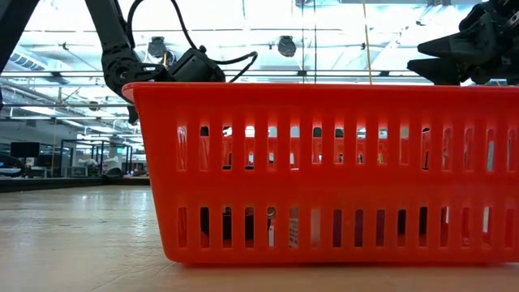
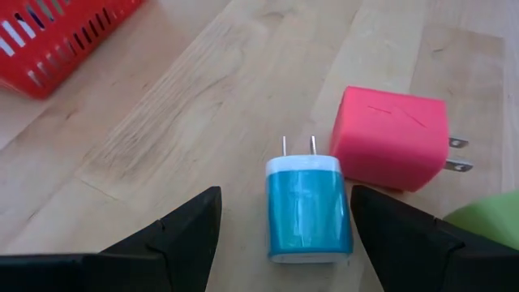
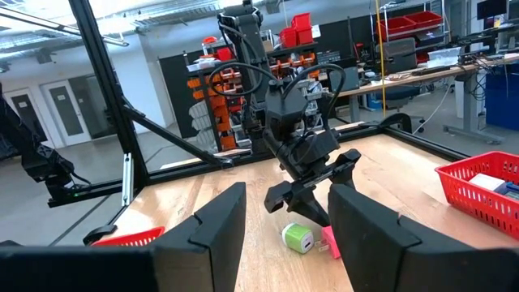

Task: Pick & Place Office items
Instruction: Put the blue charger adapter into the bottom orange bin

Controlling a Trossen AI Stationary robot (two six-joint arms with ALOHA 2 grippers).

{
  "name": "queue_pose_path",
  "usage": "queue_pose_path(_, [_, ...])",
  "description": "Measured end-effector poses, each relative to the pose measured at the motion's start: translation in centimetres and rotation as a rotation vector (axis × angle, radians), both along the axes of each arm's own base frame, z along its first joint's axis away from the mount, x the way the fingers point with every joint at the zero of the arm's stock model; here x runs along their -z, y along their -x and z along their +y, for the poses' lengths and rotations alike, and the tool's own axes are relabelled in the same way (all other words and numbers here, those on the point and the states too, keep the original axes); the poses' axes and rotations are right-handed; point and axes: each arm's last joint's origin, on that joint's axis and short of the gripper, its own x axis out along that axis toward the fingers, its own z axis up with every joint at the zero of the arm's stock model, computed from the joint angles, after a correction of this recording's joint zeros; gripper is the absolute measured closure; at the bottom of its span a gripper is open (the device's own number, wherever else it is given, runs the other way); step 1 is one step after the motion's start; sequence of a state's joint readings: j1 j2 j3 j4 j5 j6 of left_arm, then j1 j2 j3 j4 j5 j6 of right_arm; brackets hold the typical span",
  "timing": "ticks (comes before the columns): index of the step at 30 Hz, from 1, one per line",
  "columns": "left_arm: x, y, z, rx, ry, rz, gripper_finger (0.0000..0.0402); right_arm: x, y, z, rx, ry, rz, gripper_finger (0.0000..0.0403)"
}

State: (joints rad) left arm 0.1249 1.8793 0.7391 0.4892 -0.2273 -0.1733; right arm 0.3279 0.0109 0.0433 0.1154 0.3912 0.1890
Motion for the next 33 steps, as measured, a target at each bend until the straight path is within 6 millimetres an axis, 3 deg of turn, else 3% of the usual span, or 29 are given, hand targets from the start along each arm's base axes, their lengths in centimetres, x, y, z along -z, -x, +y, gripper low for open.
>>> queue_pose_path(33, [-0.16,-0.13,-0.01,-0.017,0.034,-0.036,0.0129,0.0,0.0,0.0,0.0,0.0,0.0,0.0238])
